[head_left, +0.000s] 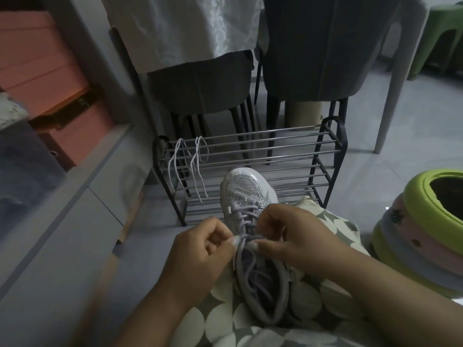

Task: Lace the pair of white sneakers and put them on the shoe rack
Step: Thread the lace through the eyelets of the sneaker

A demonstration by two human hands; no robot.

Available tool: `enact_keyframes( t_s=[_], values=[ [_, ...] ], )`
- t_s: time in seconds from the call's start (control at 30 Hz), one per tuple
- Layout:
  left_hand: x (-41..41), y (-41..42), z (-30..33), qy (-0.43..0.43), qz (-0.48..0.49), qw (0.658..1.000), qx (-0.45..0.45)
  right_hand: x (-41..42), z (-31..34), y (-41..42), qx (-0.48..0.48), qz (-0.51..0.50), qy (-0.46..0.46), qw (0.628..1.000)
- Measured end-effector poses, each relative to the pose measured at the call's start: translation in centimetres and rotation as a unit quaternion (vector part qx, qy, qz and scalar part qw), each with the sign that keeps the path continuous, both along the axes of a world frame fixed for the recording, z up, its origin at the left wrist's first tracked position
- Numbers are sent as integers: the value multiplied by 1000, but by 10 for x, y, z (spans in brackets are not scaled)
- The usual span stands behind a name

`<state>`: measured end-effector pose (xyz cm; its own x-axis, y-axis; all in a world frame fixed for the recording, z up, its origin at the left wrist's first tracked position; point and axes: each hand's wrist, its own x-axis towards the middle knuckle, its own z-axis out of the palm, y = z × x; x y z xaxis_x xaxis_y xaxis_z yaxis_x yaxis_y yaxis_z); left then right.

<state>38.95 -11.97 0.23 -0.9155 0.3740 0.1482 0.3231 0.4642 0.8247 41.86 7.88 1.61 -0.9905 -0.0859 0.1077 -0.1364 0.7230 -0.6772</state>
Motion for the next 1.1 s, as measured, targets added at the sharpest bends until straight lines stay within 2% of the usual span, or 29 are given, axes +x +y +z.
enact_keyframes(
  t_s=[0.13,0.23,0.33,0.6,0.87,1.03,1.1],
  values=[
    [-6,10,-3,-19,3,1000,-11,-9,3,-1,29,33,-14,999],
    [-7,13,-6,-40,-7,997,-62,-11,3,0,67,48,-9,997],
    [-7,13,-8,-5,-8,993,-120,-9,1,6,79,44,-4,996],
    [-1,19,-5,-37,-27,998,-37,-5,-5,24,41,44,7,998],
    [1,27,-9,-14,-42,997,-62,-2,-8,30,52,49,10,997],
    [3,26,-11,-59,-57,996,-23,-5,-14,33,-14,66,-47,997],
    [2,25,-12,-96,-64,993,4,-6,-14,32,-86,75,-77,990]
  ],
)
